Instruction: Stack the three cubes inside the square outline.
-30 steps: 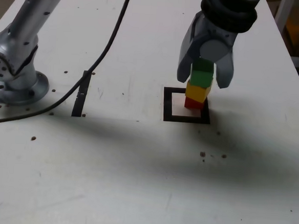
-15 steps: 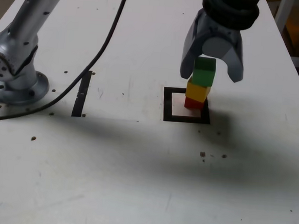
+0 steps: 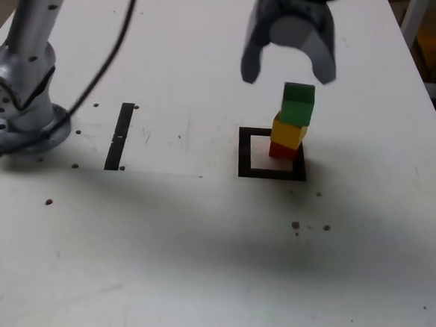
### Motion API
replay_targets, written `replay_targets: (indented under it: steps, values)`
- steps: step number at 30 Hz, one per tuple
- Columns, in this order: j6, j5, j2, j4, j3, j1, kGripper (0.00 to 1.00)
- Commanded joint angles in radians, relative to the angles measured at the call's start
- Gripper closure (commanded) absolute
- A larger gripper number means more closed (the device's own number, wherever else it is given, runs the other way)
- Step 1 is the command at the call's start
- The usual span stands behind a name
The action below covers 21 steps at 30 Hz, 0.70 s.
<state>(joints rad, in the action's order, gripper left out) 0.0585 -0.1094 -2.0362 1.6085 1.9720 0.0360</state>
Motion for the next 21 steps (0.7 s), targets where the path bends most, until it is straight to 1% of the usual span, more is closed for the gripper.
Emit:
replay_targets:
  steps: [1, 4, 9, 13, 16, 18, 21]
  values:
    - [0.008, 0.014, 0.059, 0.014, -0.025, -0.006, 0.14]
    - [0.016, 0.027, 0.14, 0.016, -0.076, -0.02, 0.15]
    - [0.018, 0.043, 0.238, 0.015, -0.176, -0.053, 0.18]
    - [0.018, 0.058, 0.287, 0.006, -0.268, -0.081, 0.18]
    - [0.018, 0.066, 0.303, -0.016, -0.352, -0.096, 0.2]
    - [0.017, 0.067, 0.307, -0.08, -0.466, -0.105, 0.21]
    - [0.013, 0.05, 0.311, -0.252, -0.669, -0.109, 0.21]
